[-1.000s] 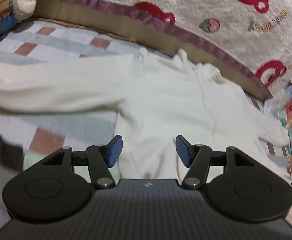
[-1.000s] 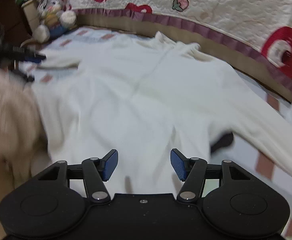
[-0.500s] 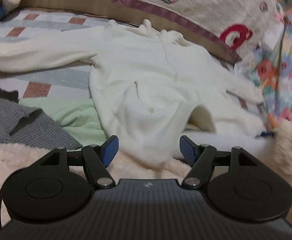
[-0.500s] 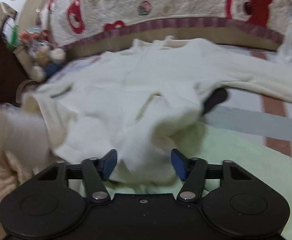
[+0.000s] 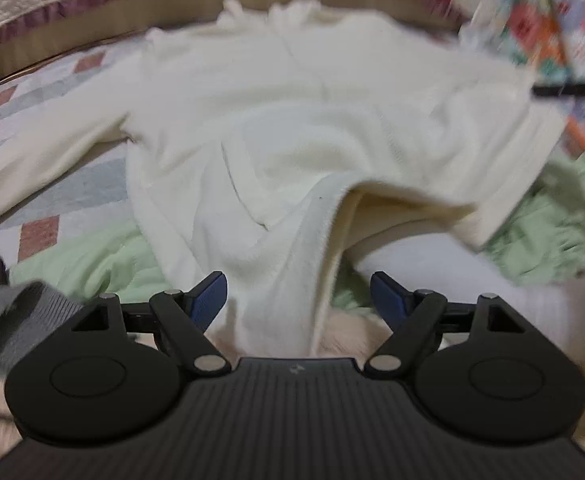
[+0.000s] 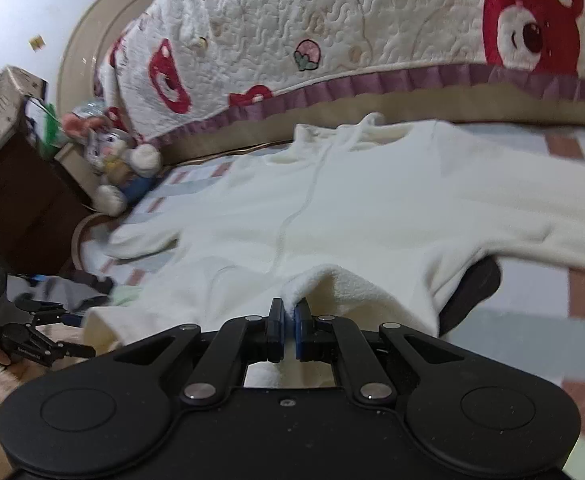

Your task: Fold clothes

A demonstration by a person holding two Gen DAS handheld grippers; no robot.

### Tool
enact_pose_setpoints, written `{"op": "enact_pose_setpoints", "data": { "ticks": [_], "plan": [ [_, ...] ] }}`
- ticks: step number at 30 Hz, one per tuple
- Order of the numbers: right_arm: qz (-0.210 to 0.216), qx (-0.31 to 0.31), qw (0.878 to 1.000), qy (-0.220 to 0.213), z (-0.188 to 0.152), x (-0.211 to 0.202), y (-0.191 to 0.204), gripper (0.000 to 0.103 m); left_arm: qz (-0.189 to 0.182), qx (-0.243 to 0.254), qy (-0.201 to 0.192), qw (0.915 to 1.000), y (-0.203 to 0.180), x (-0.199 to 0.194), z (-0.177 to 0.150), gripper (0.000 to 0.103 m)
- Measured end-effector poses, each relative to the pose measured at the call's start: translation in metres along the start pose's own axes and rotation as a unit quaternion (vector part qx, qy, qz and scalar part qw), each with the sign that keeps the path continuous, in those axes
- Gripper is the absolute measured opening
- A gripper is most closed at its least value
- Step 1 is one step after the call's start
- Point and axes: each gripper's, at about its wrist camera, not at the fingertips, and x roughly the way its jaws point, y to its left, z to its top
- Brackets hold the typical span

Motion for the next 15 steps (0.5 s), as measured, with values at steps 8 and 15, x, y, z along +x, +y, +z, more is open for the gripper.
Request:
{"op": "enact_pose_setpoints", "data": {
  "ticks": [8, 15],
  "plan": [
    [-0.080, 0.033, 0.996, 0.011, 0.026, 0.031, -0.037, 0.008, 0.054, -0.029, -0.032, 0.9976, 0.050, 0.044, 0.058, 0.011],
    [-0.066, 0.118, 0.991, 0.000, 0.010, 0.042, -0.083, 0.043, 0.056, -0.084, -0.045, 0.9939, 0.066, 0.065, 0.057, 0.009]
  ]
}}
